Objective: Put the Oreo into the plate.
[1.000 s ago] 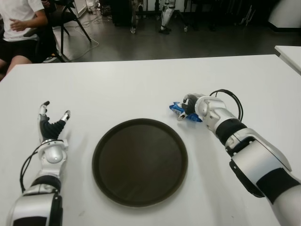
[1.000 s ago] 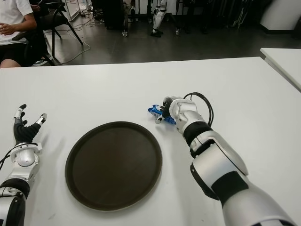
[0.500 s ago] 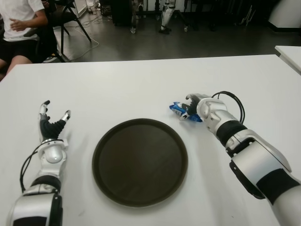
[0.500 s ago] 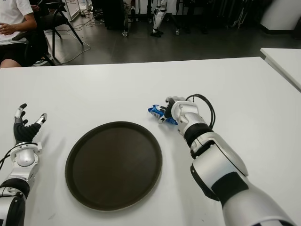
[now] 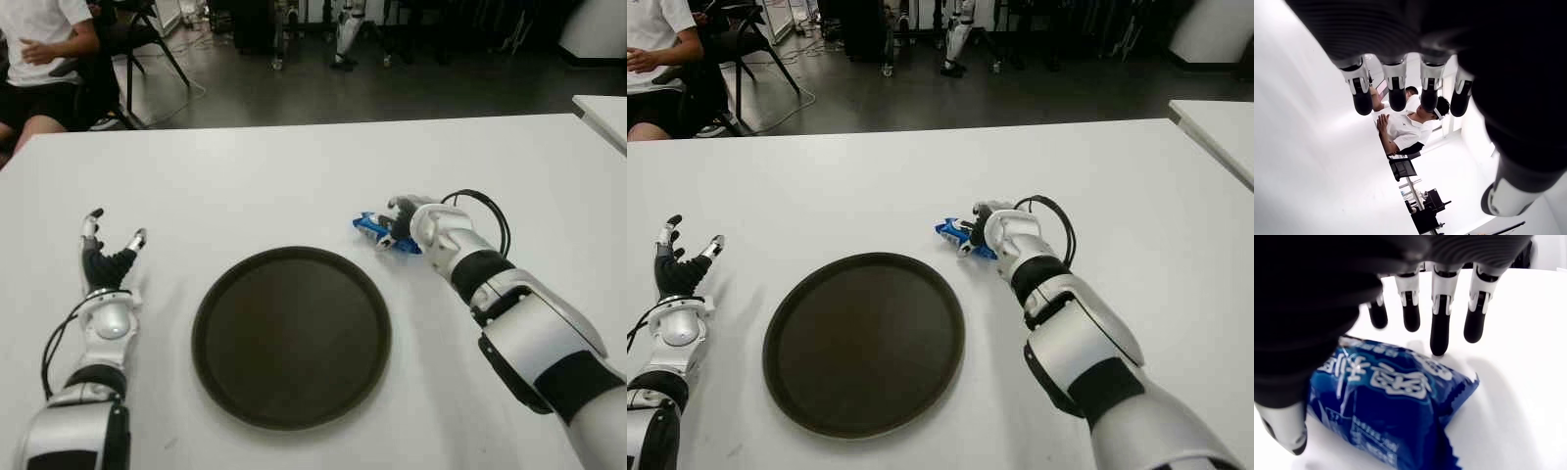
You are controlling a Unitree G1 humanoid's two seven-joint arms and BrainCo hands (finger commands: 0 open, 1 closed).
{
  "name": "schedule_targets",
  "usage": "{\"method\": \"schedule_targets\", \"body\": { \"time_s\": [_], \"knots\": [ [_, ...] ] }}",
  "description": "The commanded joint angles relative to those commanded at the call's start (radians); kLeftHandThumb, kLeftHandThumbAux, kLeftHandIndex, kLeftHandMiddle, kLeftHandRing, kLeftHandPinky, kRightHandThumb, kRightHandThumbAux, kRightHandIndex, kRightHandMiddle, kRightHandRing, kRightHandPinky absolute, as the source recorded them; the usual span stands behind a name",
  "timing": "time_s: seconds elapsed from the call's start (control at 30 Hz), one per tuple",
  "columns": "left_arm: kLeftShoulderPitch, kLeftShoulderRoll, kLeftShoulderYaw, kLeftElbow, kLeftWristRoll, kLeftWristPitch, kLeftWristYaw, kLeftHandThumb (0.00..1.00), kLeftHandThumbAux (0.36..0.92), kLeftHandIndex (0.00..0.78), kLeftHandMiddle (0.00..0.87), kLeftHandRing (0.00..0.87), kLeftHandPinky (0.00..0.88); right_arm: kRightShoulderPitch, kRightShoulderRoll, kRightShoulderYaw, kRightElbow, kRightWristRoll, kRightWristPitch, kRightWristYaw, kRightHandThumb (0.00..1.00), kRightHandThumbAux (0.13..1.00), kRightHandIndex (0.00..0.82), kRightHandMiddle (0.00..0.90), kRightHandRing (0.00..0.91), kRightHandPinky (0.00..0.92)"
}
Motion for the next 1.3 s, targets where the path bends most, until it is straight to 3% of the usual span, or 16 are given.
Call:
{"method": "schedule_targets", "body": {
  "time_s": [0.37,0.7,1.03,1.07,1.13,1.2,1.3],
  "knots": [
    [0.000,0.004,0.001,0.000,0.000,0.002,-0.018,0.000,0.708,0.020,0.013,0.000,0.002,-0.001,0.006,0.000,0.000,0.003,0.009,0.005,0.000,0.660,0.079,0.189,0.217,0.235],
    [0.002,-0.003,0.004,-0.004,-0.003,-0.011,-0.011,0.000,0.690,0.020,0.008,0.000,0.000,0.004,0.007,-0.008,-0.004,0.010,-0.002,0.000,0.000,0.698,0.129,0.216,0.241,0.264],
    [0.004,0.006,-0.009,0.000,0.010,-0.001,0.003,0.000,0.690,0.020,0.010,0.000,0.000,0.034,0.000,-0.032,-0.023,0.021,-0.057,-0.110,0.025,0.737,0.198,0.245,0.274,0.302],
    [0.004,0.006,-0.009,0.001,0.012,0.001,0.009,0.000,0.689,0.020,0.010,0.000,0.000,0.047,-0.004,-0.045,-0.034,0.031,-0.092,-0.152,0.028,0.738,0.200,0.246,0.275,0.305],
    [0.003,0.004,-0.008,0.002,0.012,0.004,0.015,0.000,0.690,0.019,0.011,0.000,0.000,0.069,-0.011,-0.065,-0.051,0.047,-0.155,-0.225,0.223,0.737,0.298,0.310,0.340,0.376],
    [0.003,0.004,-0.006,0.002,0.011,0.005,0.016,0.000,0.692,0.018,0.011,0.000,0.000,0.077,-0.014,-0.074,-0.054,0.052,-0.184,-0.258,0.496,0.730,0.371,0.373,0.400,0.439],
    [0.003,0.002,-0.002,0.001,0.006,0.001,0.013,0.000,0.697,0.015,0.012,0.000,0.002,0.087,-0.014,-0.090,-0.050,0.058,-0.216,-0.311,0.630,0.724,0.409,0.481,0.501,0.533]
  ]
}}
